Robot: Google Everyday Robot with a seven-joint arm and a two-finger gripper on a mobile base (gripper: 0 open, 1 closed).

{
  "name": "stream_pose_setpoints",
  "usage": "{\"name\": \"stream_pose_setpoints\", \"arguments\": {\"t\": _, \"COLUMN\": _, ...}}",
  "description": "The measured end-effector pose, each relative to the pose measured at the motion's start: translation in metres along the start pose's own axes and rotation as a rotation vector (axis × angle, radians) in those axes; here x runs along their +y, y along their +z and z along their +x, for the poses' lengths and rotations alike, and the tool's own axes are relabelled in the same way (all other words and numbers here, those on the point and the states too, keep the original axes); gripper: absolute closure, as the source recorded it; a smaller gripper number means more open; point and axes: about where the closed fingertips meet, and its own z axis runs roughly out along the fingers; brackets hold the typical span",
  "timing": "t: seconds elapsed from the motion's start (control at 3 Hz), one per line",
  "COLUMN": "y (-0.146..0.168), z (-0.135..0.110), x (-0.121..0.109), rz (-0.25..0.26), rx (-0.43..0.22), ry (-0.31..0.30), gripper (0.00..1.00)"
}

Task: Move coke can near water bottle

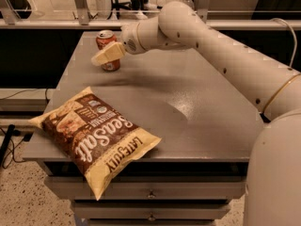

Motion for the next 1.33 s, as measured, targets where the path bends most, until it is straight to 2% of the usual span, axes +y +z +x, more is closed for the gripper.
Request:
{"name": "stream_pose_setpoints", "arguments": {"t": 0.33, "y": 0.019, "z": 0.009, "x": -0.006, "rz": 0.002, "rx": -0.015, "ry": 0.049, "gripper": 0.18}}
{"name": "stream_pose_setpoints", "arguments": {"t": 0.67, "y": 0.029, "z": 0.009, "x": -0.005, "rz": -0.006, "rx": -0.031, "ry": 0.083, "gripper": 0.42}}
{"name": "stream_pose_setpoints", "arguments": {"t": 1.0, "y": 0.016, "z": 0.004, "x": -0.003, "rz": 0.002, "rx": -0.07, "ry": 0.096, "gripper": 0.65}}
{"name": "stream_pose_setpoints", "arguments": {"t": 1.33, "y": -0.044, "z": -0.006, "x": 0.007, "rz": 0.058, "rx": -0.144, "ry": 0.067, "gripper": 0.96}}
